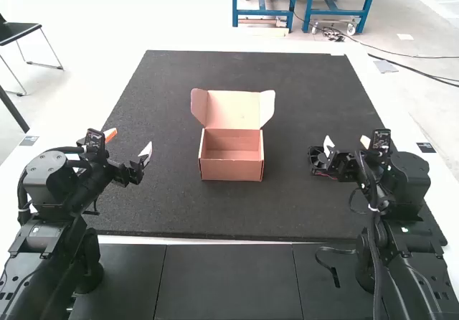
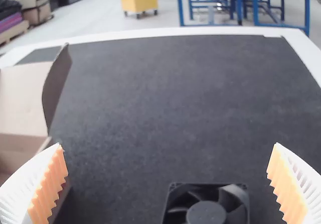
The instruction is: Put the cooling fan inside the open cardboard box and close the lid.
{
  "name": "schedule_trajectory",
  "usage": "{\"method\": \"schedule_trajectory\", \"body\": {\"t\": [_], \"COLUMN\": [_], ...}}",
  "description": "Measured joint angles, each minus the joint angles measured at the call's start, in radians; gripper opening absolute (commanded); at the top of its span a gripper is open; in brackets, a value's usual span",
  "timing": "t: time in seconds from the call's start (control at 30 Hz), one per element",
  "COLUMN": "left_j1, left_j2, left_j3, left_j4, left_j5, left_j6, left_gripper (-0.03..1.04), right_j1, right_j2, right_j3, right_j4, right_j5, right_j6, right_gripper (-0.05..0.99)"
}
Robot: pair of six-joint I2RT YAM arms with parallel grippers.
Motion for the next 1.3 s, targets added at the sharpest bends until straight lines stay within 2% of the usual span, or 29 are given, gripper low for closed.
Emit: {"method": "schedule_trajectory", "body": {"t": [0.27,0.37,0.43,0.53,0.73,0.83,0.97,1.03,1.17,1.3], "left_j1": [0.000,0.000,0.000,0.000,0.001,0.001,0.001,0.001,0.004,0.008], "left_j2": [0.000,0.000,0.000,0.000,0.005,0.068,0.302,0.451,0.723,0.891], "left_j3": [0.000,0.000,0.000,0.000,0.020,0.089,0.255,0.356,0.582,0.761], "left_j4": [0.005,0.046,0.085,0.168,0.208,0.245,0.249,0.217,0.103,-0.012], "left_j5": [0.000,0.000,-0.005,-0.032,-0.090,-0.123,-0.153,-0.161,-0.169,-0.171], "left_j6": [0.003,-0.008,-0.029,-0.068,-0.116,-0.126,-0.138,-0.156,-0.180,-0.130], "left_gripper": [0.96,0.96,0.96,0.96,0.95,0.95,0.96,0.96,0.96,0.95], "right_j1": [0.000,0.000,0.000,0.000,0.000,0.000,0.000,0.000,0.000,0.000], "right_j2": [0.000,0.000,0.000,0.000,0.006,0.064,0.285,0.416,0.637,0.793], "right_j3": [0.000,0.000,0.000,0.000,0.002,0.049,0.212,0.316,0.532,0.757], "right_j4": [0.000,0.016,0.069,0.147,0.233,0.249,0.250,0.211,0.034,-0.212], "right_j5": [0.000,0.005,0.021,0.056,0.097,0.104,0.121,0.133,0.151,0.159], "right_j6": [-0.013,-0.007,0.006,0.022,0.047,0.063,0.089,0.100,0.109,0.107], "right_gripper": [0.91,0.91,0.91,0.91,0.91,0.91,0.91,0.91,0.91,0.91]}}
